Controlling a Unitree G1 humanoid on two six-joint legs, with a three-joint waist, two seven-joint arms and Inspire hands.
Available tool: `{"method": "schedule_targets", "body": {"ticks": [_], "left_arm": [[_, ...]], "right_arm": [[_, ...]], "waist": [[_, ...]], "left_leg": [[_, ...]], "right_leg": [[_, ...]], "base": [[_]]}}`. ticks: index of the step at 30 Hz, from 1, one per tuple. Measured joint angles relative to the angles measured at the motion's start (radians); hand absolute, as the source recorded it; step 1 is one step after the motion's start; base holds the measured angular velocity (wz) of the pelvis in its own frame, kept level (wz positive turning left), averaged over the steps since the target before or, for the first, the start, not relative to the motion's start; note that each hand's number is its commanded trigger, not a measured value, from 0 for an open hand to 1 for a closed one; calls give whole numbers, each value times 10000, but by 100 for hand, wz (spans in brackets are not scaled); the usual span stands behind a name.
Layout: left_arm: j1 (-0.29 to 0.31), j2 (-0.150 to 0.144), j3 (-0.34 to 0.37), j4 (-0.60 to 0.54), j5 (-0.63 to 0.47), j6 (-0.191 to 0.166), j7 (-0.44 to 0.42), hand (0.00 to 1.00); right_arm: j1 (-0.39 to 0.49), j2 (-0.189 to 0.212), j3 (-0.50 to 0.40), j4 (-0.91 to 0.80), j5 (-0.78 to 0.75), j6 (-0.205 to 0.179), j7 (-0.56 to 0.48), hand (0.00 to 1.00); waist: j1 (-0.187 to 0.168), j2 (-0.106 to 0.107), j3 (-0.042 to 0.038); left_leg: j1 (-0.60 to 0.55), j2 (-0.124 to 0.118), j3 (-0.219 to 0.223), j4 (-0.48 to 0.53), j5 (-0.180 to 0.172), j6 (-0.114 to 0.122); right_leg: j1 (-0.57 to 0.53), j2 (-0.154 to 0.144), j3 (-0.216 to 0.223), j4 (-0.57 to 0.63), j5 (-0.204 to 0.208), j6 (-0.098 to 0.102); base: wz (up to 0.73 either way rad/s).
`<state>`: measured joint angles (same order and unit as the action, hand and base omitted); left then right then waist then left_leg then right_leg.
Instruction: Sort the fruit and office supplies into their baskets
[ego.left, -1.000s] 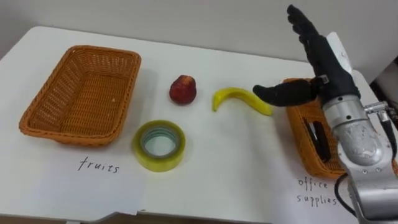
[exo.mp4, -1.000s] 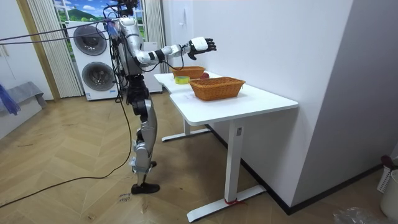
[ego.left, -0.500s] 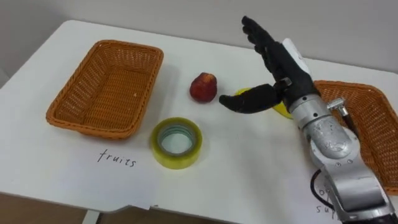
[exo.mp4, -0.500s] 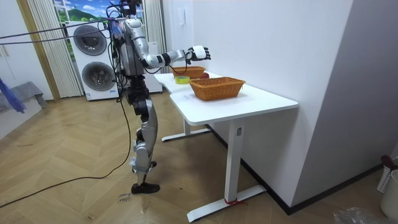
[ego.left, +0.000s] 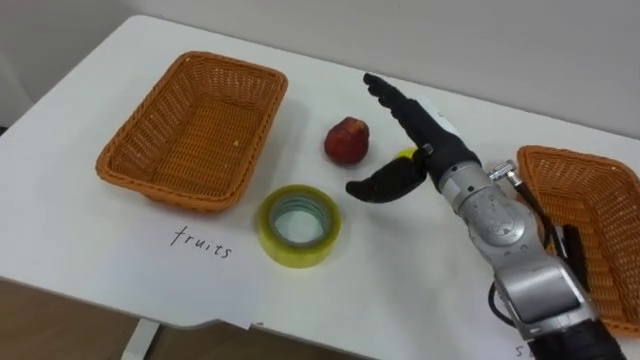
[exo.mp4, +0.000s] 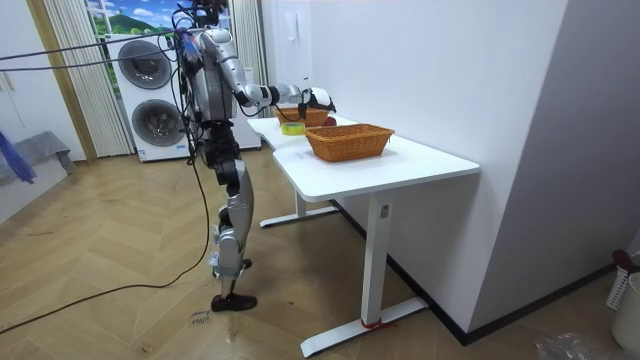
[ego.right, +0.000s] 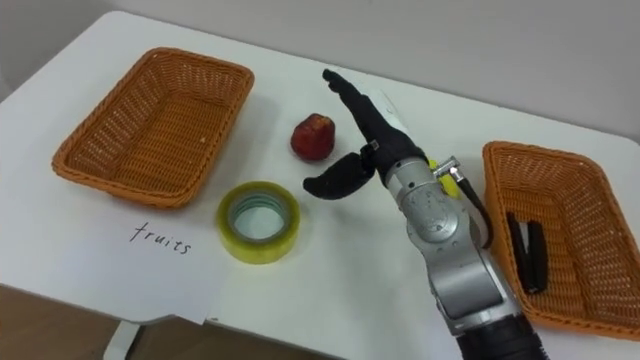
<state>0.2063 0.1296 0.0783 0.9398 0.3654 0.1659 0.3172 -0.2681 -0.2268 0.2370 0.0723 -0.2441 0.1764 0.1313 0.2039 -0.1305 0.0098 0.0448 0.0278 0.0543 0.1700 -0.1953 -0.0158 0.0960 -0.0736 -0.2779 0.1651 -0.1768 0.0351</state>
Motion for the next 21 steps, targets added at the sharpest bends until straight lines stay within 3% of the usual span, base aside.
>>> {"method": "schedule_targets", "body": {"ticks": [12, 21], "left_arm": [[-234, 5, -23, 2, 24, 37, -13, 0], [-225, 17, -28, 7, 3, 170, -39, 0]], "right_arm": [[-1, 156, 583, -1, 5, 137, 365, 0], [0, 398, 589, 0, 134, 238, 365, 0]], "waist": [[379, -84, -29], [505, -176, 36]], "left_leg": [[4, -30, -106, -3, 5, 3], [-30, -40, -189, 1, 6, 3]], "right_leg": [[83, -3, -2, -144, 0, 0], [107, -7, -110, -142, 0, 0]], "base": [[1], [2]]}}
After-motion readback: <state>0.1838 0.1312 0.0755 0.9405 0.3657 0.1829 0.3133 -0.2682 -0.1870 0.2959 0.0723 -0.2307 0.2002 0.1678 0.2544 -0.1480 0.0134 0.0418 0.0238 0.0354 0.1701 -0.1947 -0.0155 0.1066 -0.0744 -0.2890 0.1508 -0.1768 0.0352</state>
